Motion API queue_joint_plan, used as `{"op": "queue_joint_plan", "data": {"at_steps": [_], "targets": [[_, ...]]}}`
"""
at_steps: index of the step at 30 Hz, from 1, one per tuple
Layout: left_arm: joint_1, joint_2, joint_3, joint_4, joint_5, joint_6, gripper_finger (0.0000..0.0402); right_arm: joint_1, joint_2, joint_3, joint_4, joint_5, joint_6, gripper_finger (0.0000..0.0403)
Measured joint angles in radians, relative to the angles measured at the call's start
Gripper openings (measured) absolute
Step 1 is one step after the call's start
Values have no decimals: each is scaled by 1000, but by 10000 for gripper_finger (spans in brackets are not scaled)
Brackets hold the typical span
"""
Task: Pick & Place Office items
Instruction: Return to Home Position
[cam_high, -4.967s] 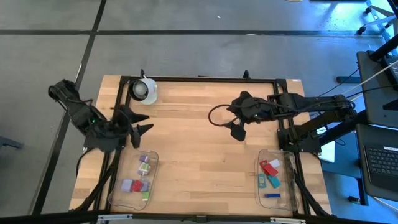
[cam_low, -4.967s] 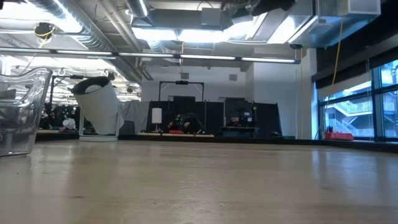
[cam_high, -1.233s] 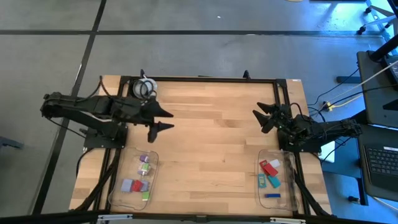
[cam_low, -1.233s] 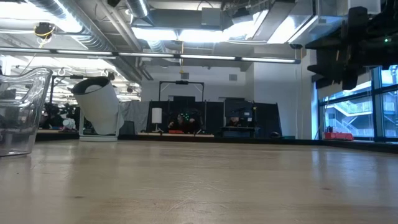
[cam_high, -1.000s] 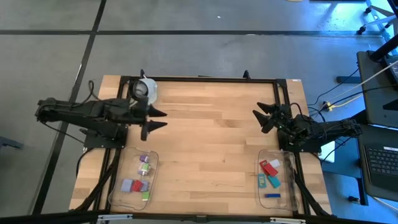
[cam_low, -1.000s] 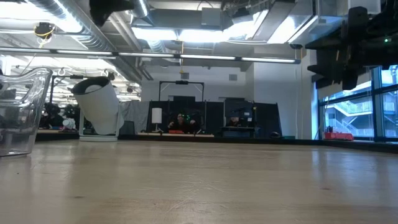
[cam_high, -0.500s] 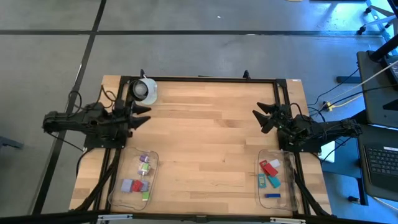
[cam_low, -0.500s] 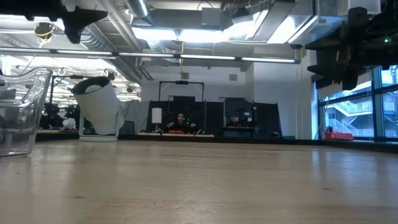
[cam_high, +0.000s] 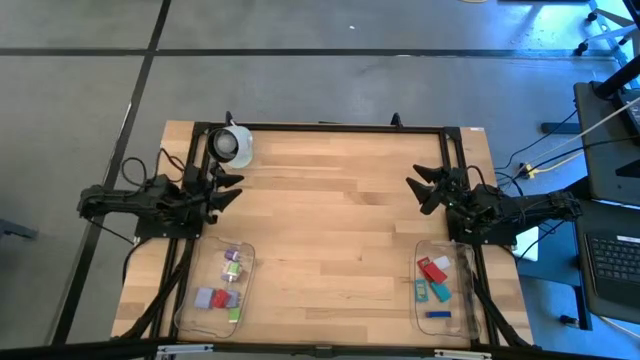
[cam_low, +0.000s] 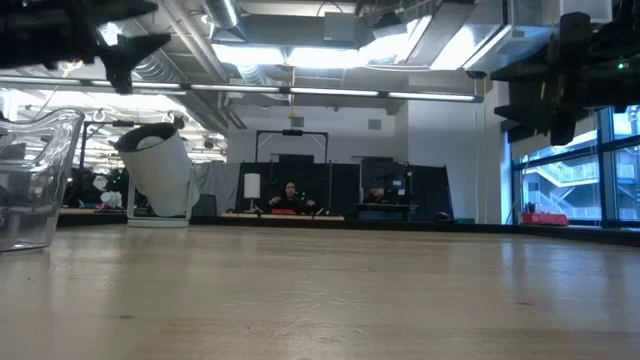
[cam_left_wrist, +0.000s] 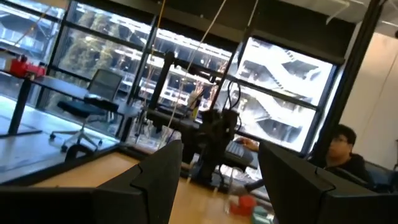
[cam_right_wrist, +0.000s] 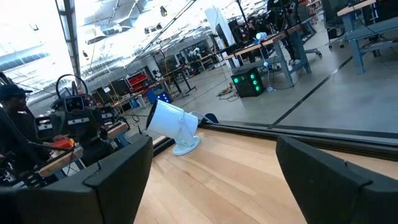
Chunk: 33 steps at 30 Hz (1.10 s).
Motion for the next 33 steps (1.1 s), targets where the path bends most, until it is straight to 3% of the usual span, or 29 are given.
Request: {"op": "queue_joint_plan", "data": {"at_steps": [3,10,21,33], "targets": [[0,0,-47,82,-2,-4,210,0,0,0,-2,0,0,343],[0,1,-50,59,-70,-9,210,0,0,0,-3,0,0,343],[0,1,-50,-57,-510,-95,210,0,0,0,-3,0,0,343],[0,1,-50,-66,-523,-112,210,0,0,0,-3,0,0,343]]}}
